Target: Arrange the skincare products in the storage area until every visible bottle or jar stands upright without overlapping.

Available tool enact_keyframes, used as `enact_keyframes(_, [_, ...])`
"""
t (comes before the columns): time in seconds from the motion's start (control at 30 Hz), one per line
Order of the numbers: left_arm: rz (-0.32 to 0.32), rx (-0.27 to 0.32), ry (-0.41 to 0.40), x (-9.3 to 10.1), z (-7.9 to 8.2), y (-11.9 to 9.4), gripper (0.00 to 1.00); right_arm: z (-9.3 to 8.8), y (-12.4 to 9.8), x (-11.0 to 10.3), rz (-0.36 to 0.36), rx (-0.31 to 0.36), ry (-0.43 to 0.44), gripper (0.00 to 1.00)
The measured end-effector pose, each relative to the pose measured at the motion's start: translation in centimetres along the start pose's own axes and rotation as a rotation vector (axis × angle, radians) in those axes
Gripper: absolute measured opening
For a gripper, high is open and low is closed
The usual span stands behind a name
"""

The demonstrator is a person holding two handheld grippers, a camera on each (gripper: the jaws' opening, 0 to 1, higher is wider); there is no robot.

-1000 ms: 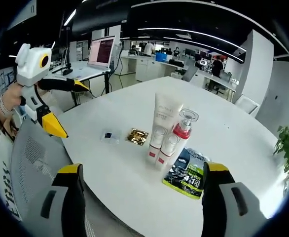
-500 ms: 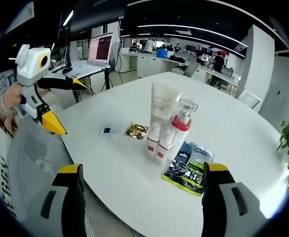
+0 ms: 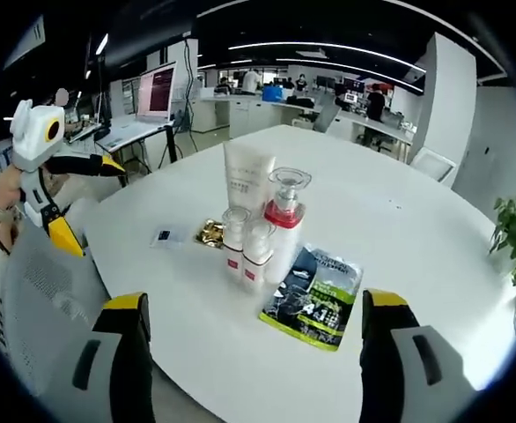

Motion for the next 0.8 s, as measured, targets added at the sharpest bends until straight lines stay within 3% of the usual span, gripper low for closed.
enact_keyframes(0.27, [-0.008, -0.022, -0.017, 0.1, 0.0, 0.1, 0.99, -1.2, 0.8, 3.0, -0.029, 0.005, 0.075, 0.95])
enact_keyframes(0.6, [-0.019, -0.03, -0.04, 0.3, 0.0, 0.4, 0.99, -3.2, 2.5, 4.1, -0.003, -0.047, 0.097, 0.92])
enact_keyframes(0.8, [-0.013, -0.036, -0.051, 0.0, 0.0, 0.6, 0.99, -4.3, 3.5, 4.8, 0.025, -0.077, 0.13, 0.81])
Point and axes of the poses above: the point that each gripper's makers call its tool centre point, and the gripper's own axes: y roughly forward along the fingers, x roughly to its right, z roughly out of its top, the point moved 6 cm from there along -y, roughly backward along the fingers, and after that the axes turned 2 degrees about -z, right-handed, at the moved point
